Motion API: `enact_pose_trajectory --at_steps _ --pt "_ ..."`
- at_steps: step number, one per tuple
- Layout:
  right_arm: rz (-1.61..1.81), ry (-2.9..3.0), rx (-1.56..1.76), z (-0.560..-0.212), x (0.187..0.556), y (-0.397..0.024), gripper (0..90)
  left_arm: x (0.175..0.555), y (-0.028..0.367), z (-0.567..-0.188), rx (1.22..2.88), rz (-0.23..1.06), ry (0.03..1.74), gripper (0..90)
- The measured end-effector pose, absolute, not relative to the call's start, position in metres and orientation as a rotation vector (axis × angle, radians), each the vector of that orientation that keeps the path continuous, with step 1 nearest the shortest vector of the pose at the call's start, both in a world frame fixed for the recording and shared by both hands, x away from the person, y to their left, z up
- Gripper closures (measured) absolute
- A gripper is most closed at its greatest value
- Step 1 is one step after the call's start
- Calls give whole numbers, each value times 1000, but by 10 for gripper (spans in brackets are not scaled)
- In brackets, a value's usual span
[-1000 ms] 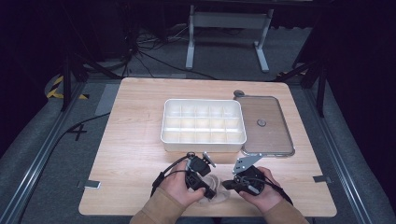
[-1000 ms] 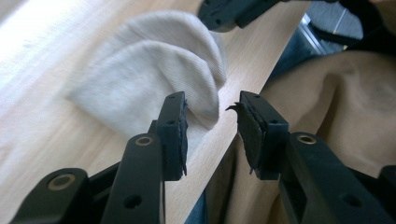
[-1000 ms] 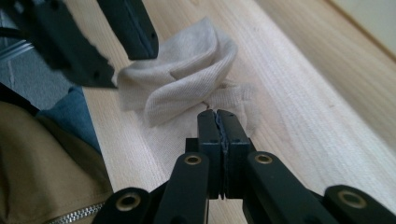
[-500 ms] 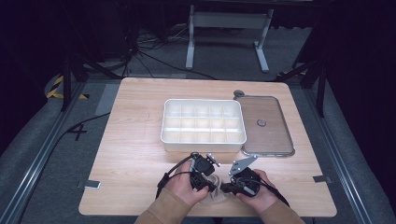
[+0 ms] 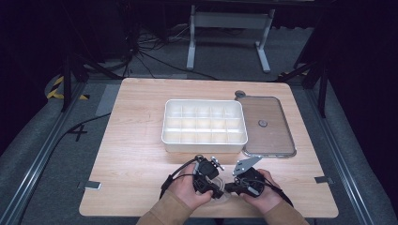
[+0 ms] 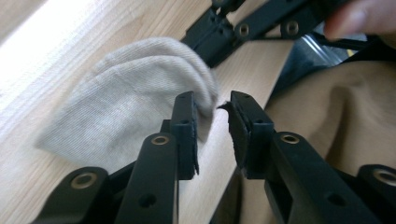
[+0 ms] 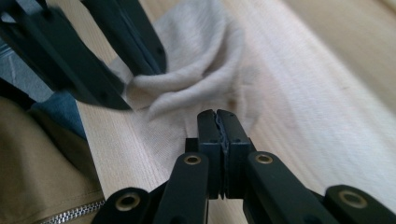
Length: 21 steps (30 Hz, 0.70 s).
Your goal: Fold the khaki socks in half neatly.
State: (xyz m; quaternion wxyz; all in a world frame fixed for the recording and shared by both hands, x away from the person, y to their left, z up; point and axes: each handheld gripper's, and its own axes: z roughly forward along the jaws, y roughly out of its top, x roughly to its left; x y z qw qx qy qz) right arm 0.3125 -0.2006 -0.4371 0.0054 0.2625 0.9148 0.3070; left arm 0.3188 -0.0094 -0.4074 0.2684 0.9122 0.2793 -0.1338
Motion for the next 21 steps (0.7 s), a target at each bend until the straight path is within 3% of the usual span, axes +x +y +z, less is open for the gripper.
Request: enact_pose_trajectory --at_steps 6,14,21 --pt "1006 2794 806 -419 311 -207 896 321 9 -392 2415 -334 776 767" --pt "1106 2710 694 -401 302 -191 898 322 22 -398 2439 -298 850 836" --pt "1068 2753 677 -410 303 -176 898 319 17 -411 2493 -319 863 858"
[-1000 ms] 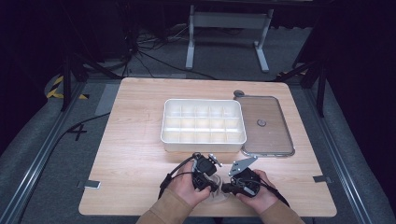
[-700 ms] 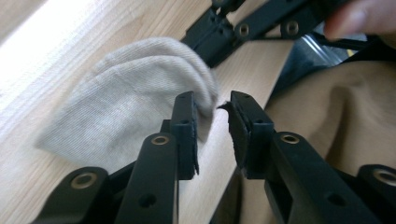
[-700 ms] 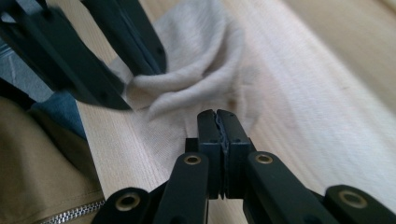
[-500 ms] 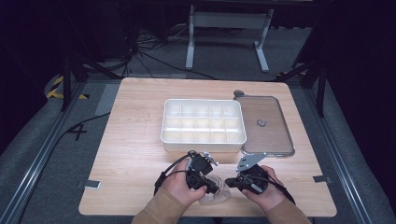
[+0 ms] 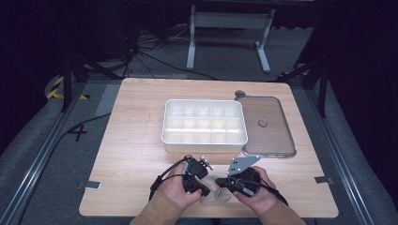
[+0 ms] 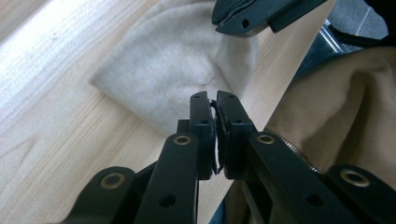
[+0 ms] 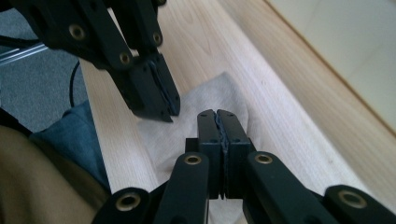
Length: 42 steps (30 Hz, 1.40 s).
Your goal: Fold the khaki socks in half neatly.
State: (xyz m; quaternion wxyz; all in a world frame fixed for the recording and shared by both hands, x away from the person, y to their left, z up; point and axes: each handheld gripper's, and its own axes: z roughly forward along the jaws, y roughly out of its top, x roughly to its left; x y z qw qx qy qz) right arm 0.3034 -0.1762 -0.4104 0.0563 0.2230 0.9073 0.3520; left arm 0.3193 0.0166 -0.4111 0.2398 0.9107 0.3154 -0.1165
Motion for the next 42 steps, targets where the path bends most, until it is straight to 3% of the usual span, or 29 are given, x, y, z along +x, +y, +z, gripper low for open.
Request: enact_pose_trajectory --at_steps 16,28,42 --pt "941 2856 749 -432 302 -184 896 325 3 -427 2620 -388 847 890" --pt "967 2836 820 -444 311 -194 899 325 0 -433 2624 -427 861 893" --pt "959 2830 806 -444 310 -194 900 325 7 -413 2498 -261 833 892"
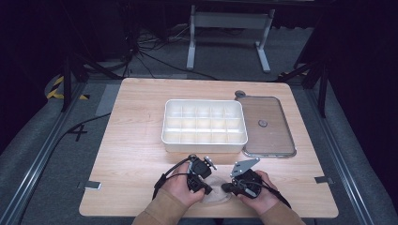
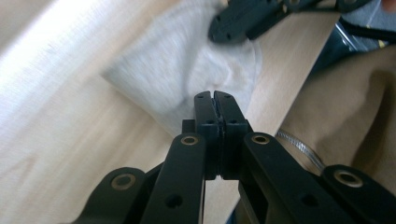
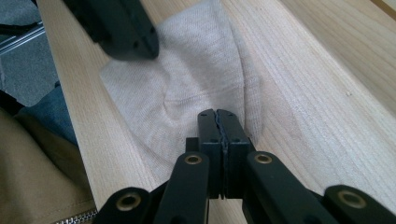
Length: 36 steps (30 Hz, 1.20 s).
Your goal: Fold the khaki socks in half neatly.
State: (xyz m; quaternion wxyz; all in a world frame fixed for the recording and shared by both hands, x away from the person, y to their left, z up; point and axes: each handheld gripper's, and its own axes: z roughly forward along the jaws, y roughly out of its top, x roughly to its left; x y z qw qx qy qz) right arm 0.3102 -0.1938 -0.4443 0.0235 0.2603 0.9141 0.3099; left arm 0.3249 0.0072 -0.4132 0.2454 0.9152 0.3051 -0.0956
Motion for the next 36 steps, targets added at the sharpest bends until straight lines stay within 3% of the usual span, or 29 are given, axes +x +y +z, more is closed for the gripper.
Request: enact_pose_trajectory --at_steps 13,36 --pt "966 2818 797 -445 308 -194 900 332 7 -415 2440 -152 858 892" --pt "957 2831 810 -442 306 -198 900 344 11 -437 2492 -223 948 886"
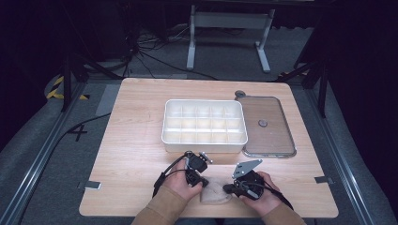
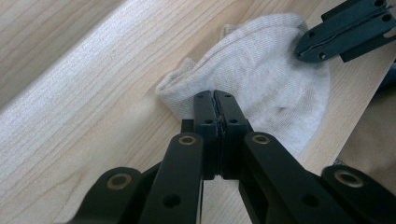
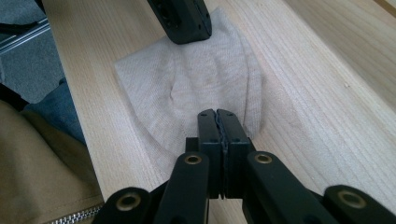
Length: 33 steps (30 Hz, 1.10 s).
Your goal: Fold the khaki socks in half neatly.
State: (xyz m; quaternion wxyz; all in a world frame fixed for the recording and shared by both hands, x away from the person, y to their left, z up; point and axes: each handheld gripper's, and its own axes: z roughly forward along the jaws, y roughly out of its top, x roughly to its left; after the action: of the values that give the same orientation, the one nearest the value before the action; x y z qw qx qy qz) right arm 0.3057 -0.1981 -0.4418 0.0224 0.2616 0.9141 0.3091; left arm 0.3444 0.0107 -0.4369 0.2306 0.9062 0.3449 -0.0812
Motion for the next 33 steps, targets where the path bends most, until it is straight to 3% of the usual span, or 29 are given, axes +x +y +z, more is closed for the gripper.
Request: enact_pose_trajectory --at_steps 11,33 --pt "953 2815 792 -431 298 -201 900 331 18 -420 2473 -246 885 832" --pt "892 2887 726 -438 295 -188 900 320 9 -434 2604 -388 847 858"
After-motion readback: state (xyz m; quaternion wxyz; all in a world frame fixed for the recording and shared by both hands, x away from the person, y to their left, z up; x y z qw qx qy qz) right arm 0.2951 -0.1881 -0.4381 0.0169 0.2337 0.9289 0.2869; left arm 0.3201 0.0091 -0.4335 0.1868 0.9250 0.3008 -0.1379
